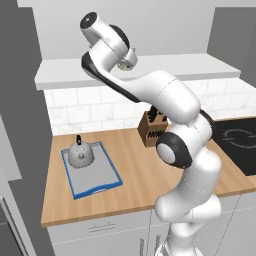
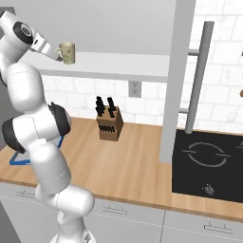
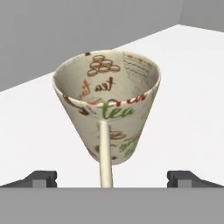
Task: Pick the kettle from the counter and place it on the tray. Then pick the mug from the cabinet and place it on the tray. Then close the cabinet doors.
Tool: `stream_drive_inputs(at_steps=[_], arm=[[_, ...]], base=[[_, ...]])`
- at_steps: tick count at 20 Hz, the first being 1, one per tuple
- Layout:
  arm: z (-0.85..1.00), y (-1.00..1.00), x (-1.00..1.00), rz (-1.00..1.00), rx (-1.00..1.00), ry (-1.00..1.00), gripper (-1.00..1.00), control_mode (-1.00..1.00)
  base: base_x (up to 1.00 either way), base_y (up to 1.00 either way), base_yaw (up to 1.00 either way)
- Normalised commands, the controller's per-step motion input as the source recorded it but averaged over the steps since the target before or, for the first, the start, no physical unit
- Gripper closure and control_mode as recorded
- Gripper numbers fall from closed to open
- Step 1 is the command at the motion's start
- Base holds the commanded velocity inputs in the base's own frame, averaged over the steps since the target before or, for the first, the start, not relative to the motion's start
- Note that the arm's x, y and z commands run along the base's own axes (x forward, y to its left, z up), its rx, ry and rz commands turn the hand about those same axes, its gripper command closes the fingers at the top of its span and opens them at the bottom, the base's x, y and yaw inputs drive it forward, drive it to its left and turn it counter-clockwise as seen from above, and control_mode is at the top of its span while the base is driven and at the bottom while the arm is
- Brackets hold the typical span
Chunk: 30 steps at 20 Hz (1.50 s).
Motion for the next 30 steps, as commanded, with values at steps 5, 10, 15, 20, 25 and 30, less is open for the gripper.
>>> stream_drive_inputs(at_steps=[5,10,15,20,25,30], arm=[[0.0,-0.01,0.14,-0.04,0.0,0.0,-1.0,-1.0],[0.0,-0.13,0.0,-0.1,0.0,0.0,1.0,-1.0],[-0.05,-0.25,0.0,-0.09,0.0,0.0,1.0,-1.0],[-0.03,0.0,-0.25,0.0,0.0,-0.05,1.0,-1.0],[-0.09,0.0,-0.69,0.24,0.0,-0.15,1.0,-1.0],[-0.03,0.0,-0.93,0.38,0.0,-0.05,1.0,-1.0]], base=[[0.0,0.0,0.0],[0.0,0.0,0.0],[0.0,0.0,0.0],[0.0,0.0,0.0],[0.0,0.0,0.0],[0.0,0.0,0.0]])
